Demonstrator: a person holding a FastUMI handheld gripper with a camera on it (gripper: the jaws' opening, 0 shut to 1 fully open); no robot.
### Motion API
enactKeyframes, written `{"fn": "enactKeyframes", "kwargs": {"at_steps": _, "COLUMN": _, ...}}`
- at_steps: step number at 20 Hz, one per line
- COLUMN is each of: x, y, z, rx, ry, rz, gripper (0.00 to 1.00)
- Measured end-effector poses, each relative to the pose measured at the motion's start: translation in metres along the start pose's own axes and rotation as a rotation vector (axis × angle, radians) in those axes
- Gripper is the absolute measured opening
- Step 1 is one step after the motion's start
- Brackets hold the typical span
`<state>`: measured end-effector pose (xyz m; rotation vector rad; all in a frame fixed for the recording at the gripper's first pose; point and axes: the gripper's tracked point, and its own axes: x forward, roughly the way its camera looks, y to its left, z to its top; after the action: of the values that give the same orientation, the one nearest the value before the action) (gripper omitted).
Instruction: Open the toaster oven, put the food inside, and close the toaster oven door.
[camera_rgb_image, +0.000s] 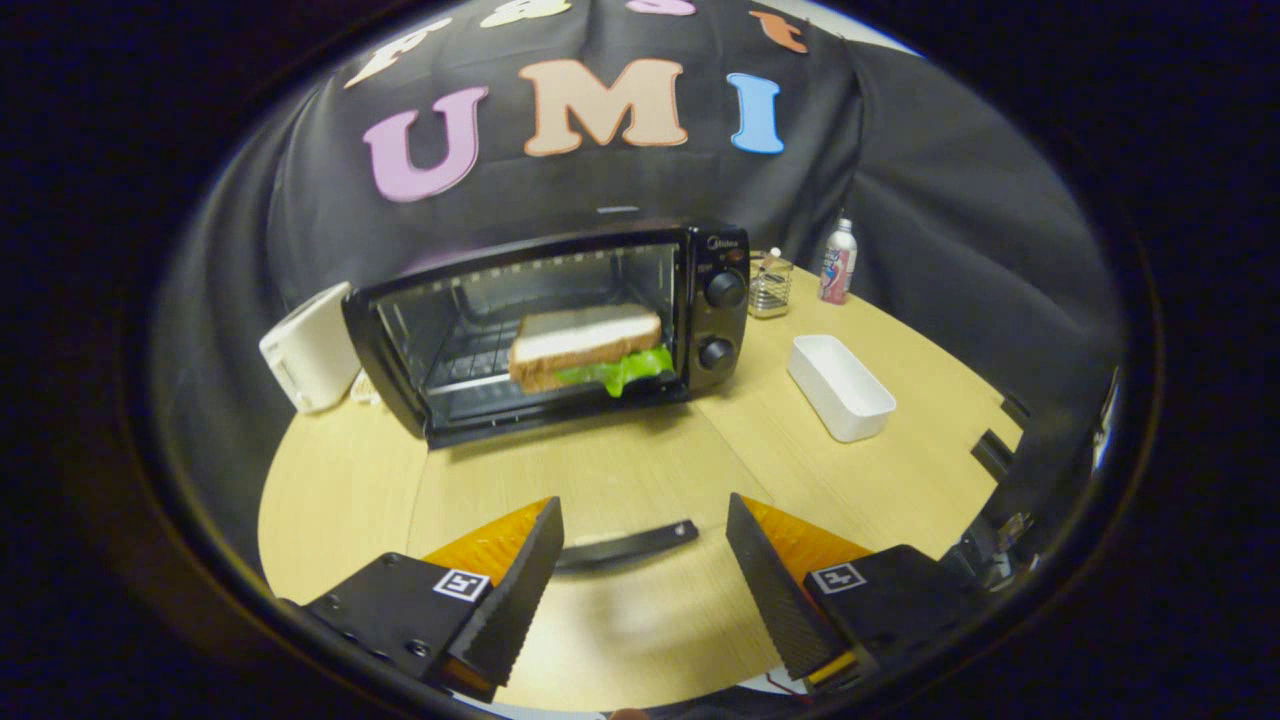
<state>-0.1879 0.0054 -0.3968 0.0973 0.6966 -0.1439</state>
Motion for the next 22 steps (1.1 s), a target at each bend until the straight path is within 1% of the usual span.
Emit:
{"fn": "enactKeyframes", "kwargs": {"at_steps": 4, "x": 0.001, "y": 0.009, "z": -0.039, "rx": -0.058, "ry": 0.081, "rz": 0.035, "gripper": 1.0}}
{"fn": "enactKeyframes", "kwargs": {"at_steps": 9, "x": 0.024, "y": 0.014, "z": -0.067, "rx": -0.085, "ry": 0.146, "rz": 0.054, "gripper": 1.0}}
{"fn": "enactKeyframes", "kwargs": {"at_steps": 11, "x": 0.03, "y": 0.014, "z": -0.078, "rx": -0.118, "ry": 0.174, "rz": 0.058, "gripper": 1.0}}
{"fn": "enactKeyframes", "kwargs": {"at_steps": 12, "x": 0.033, "y": 0.015, "z": -0.073, "rx": -0.106, "ry": 0.149, "rz": 0.064, "gripper": 1.0}}
{"fn": "enactKeyframes", "kwargs": {"at_steps": 13, "x": 0.03, "y": 0.015, "z": -0.078, "rx": -0.111, "ry": 0.161, "rz": 0.068, "gripper": 1.0}}
{"fn": "enactKeyframes", "kwargs": {"at_steps": 16, "x": 0.029, "y": 0.014, "z": -0.071, "rx": -0.121, "ry": 0.13, "rz": 0.069, "gripper": 0.99}}
{"fn": "enactKeyframes", "kwargs": {"at_steps": 20, "x": 0.021, "y": 0.016, "z": -0.043, "rx": -0.158, "ry": 0.041, "rz": 0.084, "gripper": 0.99}}
{"fn": "enactKeyframes", "kwargs": {"at_steps": 22, "x": 0.011, "y": 0.026, "z": -0.022, "rx": -0.114, "ry": -0.016, "rz": 0.111, "gripper": 0.99}}
